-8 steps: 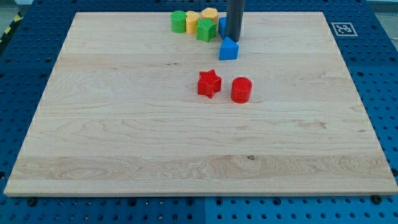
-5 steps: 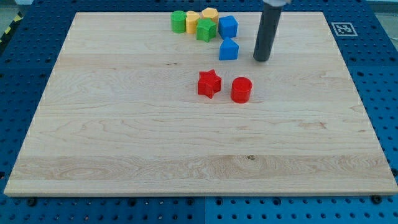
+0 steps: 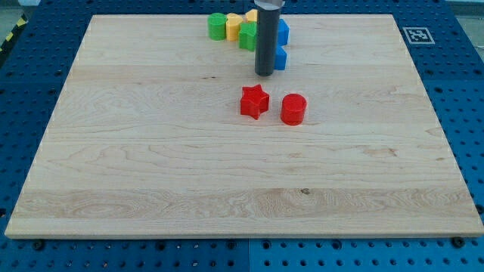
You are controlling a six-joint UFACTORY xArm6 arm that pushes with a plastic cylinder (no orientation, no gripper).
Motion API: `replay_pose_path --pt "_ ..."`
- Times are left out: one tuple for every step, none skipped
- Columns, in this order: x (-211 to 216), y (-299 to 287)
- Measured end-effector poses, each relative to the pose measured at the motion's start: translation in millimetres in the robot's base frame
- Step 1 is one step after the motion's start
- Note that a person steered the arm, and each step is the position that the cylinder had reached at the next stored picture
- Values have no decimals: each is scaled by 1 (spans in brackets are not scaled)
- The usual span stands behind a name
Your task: Push the blue triangle towards the group of blocks
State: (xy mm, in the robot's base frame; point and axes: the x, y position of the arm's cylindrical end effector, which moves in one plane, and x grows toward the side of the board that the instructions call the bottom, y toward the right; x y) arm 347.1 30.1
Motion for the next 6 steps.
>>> replay_pose_path --pt "9 12" --pt "14 60" --pt "-1 76" --pt "-10 64" --pt "-10 52" --pt "-12 34"
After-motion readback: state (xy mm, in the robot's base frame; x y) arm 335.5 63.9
